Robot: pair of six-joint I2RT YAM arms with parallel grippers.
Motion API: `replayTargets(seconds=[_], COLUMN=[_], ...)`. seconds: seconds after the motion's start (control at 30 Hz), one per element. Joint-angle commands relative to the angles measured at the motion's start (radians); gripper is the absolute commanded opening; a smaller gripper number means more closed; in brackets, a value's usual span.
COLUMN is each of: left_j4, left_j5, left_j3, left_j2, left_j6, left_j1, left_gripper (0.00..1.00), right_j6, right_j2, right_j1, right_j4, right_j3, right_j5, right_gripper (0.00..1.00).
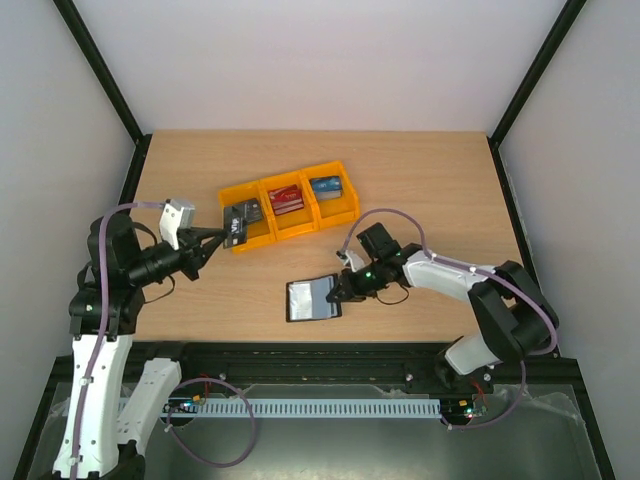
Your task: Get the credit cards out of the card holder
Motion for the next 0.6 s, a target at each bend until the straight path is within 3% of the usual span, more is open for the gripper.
replayTargets(seconds=[0.0,0.07,0.2,0.23,0.3,0.4,0.47,0.57], left_j4=[0.031,0.007,-0.007,-0.006,-0.017,-0.048,-0.067,-0.119], left_j5=[0.073,0.059,0.034,0.030,0.020,0.056,0.120,0.227], left_j3=[0.002,0.022,0.045,0.043,0.034,0.024,0.028,0.053], left_j2=[0.005,0.007,0.002,-0.003,-0.012,-0.020,-0.023,-0.022], left_j6=[-0.045,-0.016,0.016,0.026,0.053,0.097,0.126,0.188], left_j1=[-0.001,-0.001,-0.002,0.000,0.003,0.003,0.003,0.003], left_gripper=[0.02,0.02,0.02,0.02,0.02,0.02,0.02,0.02], right_j6=[-0.026,-0.006,0.016,0.013,-0.017,-0.169,-0.289,-0.401], right_j2=[-0.009,-0.021,-0.086,-0.107,-0.137,-0.165,-0.184,-0.189], right_j1=[0.005,0.004,0.005,0.006,0.019,0.092,0.163,0.239], right_j4=[-0.106,-0.219,-0.471,-0.511,-0.559,-0.500,-0.390,-0.180], right_j3=[-0.009,0.036,0.235,0.290,0.423,0.608,0.655,0.666], right_j5=[0.111,0.344,0.841,0.914,1.001,0.907,0.682,0.215], right_gripper=[0.12,0.43,0.92,1.00,0.99,0.99,1.00,0.99])
